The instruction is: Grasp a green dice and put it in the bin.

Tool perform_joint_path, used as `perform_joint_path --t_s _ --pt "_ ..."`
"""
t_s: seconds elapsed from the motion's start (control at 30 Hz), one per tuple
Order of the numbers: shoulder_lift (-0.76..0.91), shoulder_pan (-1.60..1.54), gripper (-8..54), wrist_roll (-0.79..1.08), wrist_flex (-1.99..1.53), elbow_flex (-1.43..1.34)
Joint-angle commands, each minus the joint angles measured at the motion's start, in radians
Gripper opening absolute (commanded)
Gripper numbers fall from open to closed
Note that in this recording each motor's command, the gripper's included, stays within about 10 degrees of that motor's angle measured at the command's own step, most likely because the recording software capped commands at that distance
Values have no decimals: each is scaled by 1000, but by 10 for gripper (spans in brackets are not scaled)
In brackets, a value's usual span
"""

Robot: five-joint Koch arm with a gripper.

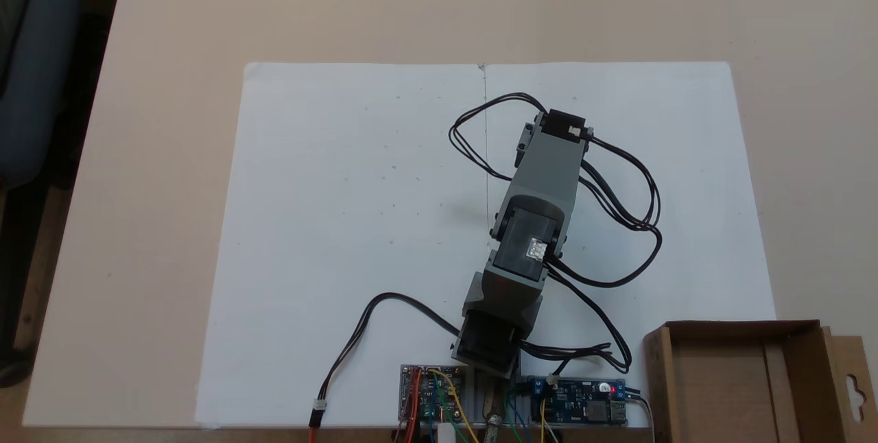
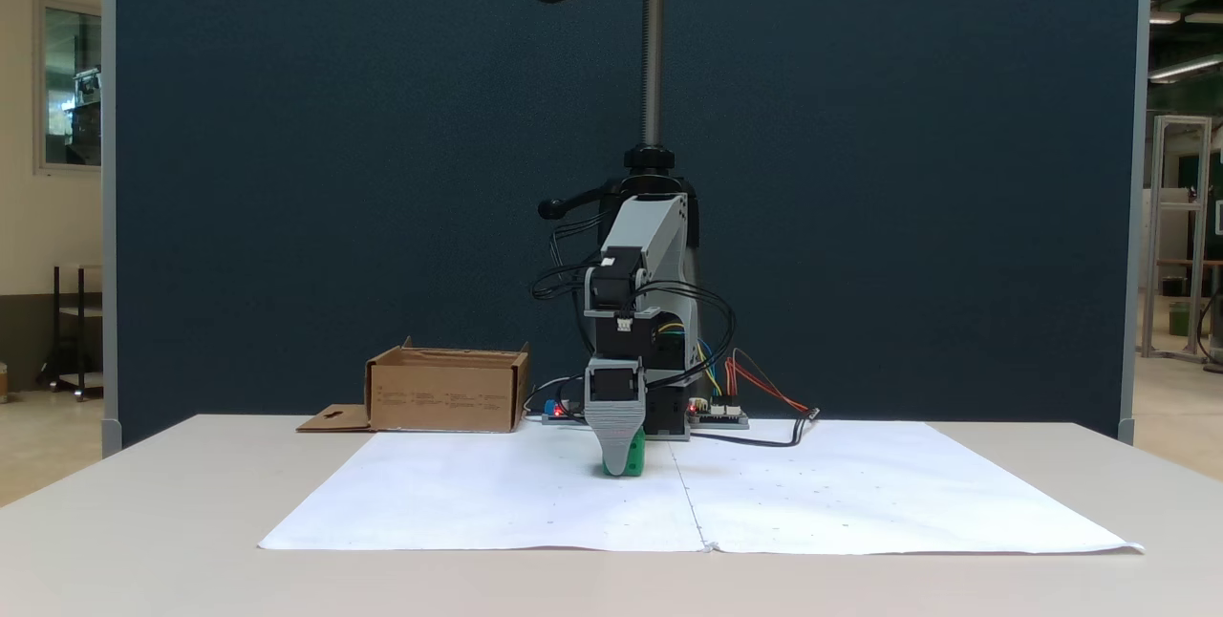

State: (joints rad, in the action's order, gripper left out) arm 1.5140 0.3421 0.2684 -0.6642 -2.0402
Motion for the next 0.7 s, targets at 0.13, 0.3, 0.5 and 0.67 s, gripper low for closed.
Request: perform_joint_path --t_s 0.13,0.3,0.5,0.67 --pt "81 57 123 -87 18 114" --pt "86 146 123 -92 -167 385" --pt "81 242 123 -91 -479 699" --pt "83 334 123 -91 -486 703"
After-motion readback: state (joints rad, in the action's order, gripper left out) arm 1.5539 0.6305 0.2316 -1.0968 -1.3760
